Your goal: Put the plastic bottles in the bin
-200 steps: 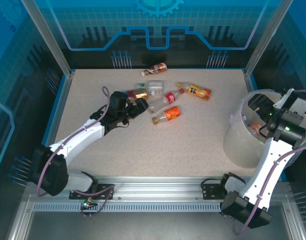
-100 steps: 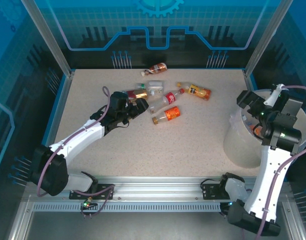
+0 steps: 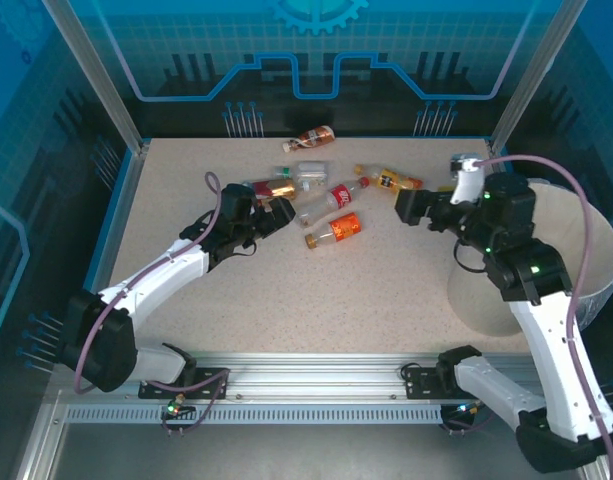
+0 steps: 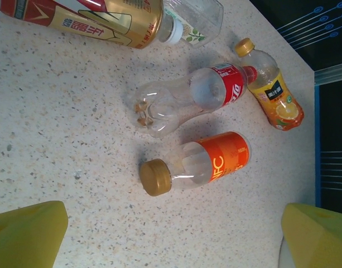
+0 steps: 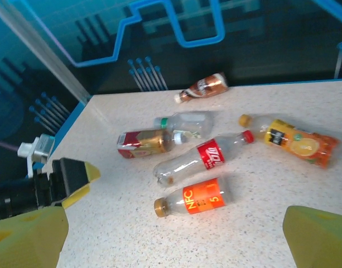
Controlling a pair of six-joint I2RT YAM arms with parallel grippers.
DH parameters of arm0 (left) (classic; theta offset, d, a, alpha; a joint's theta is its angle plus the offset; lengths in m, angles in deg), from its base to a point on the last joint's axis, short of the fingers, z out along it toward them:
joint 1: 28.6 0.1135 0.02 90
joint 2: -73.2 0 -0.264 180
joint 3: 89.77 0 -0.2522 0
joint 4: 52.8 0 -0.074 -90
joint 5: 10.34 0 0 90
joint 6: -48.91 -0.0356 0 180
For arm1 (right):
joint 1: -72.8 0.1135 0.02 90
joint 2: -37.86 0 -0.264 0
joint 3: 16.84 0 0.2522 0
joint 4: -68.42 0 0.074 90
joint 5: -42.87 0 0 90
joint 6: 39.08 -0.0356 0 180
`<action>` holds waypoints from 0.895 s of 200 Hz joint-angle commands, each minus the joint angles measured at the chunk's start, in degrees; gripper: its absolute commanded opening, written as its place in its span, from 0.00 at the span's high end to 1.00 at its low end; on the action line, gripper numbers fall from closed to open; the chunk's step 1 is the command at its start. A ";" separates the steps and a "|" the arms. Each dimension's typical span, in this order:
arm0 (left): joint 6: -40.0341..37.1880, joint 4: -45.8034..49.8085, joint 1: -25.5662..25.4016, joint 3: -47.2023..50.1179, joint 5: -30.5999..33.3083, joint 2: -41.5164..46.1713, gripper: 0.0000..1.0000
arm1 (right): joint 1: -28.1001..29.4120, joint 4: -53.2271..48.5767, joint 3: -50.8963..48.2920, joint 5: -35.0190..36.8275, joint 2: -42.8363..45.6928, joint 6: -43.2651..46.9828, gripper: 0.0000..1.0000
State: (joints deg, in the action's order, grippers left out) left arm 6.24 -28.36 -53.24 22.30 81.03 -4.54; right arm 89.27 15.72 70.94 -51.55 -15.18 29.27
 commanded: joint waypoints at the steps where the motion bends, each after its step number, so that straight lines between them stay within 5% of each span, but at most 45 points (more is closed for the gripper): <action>1: -4.07 3.42 1.28 -2.95 3.19 -0.12 0.01 | 4.87 4.52 -0.83 3.46 -2.53 0.14 0.00; 74: -13.95 9.63 7.36 -16.90 3.59 -14.37 0.01 | 11.39 10.18 -2.50 -0.27 -11.33 -9.02 0.00; 116: -38.59 11.07 9.28 -29.84 5.27 -25.97 0.01 | 12.86 6.48 -0.63 2.96 -12.34 -6.79 0.00; 148: -61.09 12.37 9.70 -36.12 -0.21 -32.36 0.01 | 12.96 6.22 -1.78 5.21 -10.33 -5.87 0.00; 179: -71.81 19.20 10.96 -44.79 1.54 -39.62 0.01 | 13.06 5.73 -1.87 5.69 -9.06 -6.56 0.00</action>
State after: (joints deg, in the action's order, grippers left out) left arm -49.36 -15.55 -43.65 -16.69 83.15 -39.70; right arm 101.42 22.12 68.95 -47.29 -26.13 22.78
